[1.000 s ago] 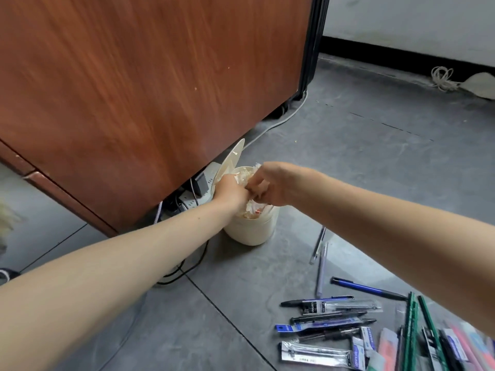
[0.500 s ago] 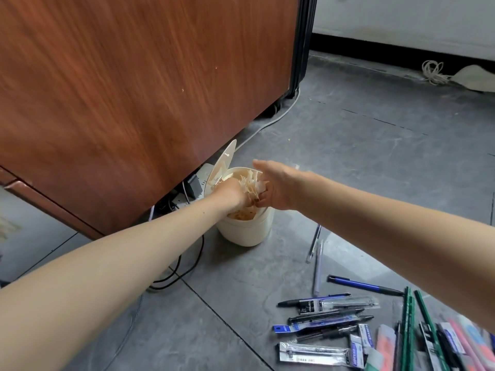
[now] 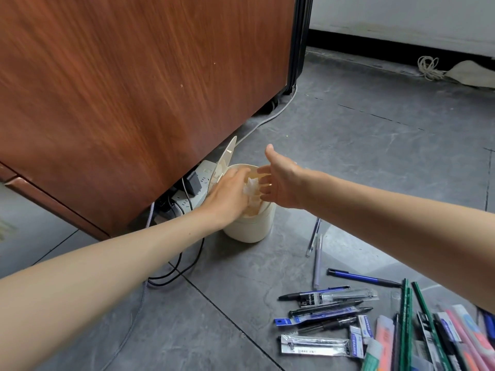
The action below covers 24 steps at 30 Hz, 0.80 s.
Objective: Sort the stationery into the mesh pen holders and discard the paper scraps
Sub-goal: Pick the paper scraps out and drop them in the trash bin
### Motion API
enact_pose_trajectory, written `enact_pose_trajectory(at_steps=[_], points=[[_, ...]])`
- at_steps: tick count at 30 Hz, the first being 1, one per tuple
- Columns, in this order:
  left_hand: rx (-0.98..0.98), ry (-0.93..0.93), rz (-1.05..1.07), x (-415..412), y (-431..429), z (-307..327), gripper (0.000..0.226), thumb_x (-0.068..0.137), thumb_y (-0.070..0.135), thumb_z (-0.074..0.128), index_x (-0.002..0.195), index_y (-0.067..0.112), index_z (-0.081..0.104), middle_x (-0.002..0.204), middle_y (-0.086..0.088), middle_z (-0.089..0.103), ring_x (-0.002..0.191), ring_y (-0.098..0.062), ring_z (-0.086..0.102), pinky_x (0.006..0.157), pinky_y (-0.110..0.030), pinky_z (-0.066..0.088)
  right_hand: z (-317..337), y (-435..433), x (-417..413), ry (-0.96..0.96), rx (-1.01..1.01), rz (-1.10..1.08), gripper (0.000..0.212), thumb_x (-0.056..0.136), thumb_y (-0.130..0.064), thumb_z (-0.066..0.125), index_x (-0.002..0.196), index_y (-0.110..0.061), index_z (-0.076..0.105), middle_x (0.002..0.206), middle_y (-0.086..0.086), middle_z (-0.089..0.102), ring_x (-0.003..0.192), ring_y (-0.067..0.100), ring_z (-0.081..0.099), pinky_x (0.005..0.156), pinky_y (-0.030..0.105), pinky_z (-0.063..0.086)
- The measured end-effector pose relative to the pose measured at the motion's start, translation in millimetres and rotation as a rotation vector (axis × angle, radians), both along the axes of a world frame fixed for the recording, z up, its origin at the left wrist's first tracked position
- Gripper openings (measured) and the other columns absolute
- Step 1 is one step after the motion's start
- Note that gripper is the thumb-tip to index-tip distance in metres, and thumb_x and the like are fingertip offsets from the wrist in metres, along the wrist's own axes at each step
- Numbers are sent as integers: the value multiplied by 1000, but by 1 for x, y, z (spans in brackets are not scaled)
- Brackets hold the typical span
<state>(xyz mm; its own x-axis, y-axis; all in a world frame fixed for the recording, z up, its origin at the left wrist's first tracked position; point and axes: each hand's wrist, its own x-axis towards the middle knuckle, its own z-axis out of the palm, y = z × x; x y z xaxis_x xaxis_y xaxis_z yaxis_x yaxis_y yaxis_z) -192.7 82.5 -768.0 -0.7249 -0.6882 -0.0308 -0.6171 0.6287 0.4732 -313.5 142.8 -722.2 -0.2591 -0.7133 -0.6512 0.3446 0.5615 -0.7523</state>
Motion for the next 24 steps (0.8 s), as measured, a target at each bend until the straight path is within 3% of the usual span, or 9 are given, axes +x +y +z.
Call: enact_pose_trajectory(at_steps=[3,5,8,11,14,18,24], points=[[68,-221,-34,1,1,1,25,91,13,43,104,16,64,105,-3,60,102,-25,57,79,-32,44,-8,1,-6,-36,-44,-37,71,96,-60,24,132,-2,44,129,17,48,108,35,53,93,40,44],[74,-255,-13,-2,6,5,27,91,8,42,106,13,64,105,-4,61,100,-25,56,80,-32,43,-4,8,-6,-13,-48,-77,68,98,-56,24,125,1,48,123,21,51,104,36,55,84,40,49],[-51,-93,43,-8,14,11,36,89,1,42,118,12,61,118,-8,57,110,-26,53,90,-37,44,-3,14,-13,46,-90,-174,57,101,-46,26,111,3,54,104,23,59,90,34,63,74,39,56],[-151,54,61,-19,21,14,29,88,1,43,109,9,62,114,-7,56,103,-26,53,82,-33,43,-4,24,-26,116,-128,-274,46,102,-34,28,91,0,57,84,19,61,69,27,65,61,34,56],[-176,159,-8,-38,32,16,27,89,-2,42,107,4,61,108,-9,54,94,-26,54,73,-30,38,-7,40,-47,202,-101,-319,39,101,-27,30,84,-4,57,76,15,59,63,22,61,54,29,51],[-163,203,-179,-72,54,2,29,87,-4,43,107,6,61,109,-8,53,98,-26,53,74,-36,43,-18,71,-79,256,-30,-385,27,96,-14,35,84,-5,57,76,14,59,64,21,59,56,28,49],[-13,-11,-364,-117,88,-44,35,88,2,42,119,10,56,126,-2,47,117,-21,45,91,-32,41,-45,125,-128,310,112,-508,19,92,-7,44,100,-1,60,74,13,59,64,20,60,58,27,51]])
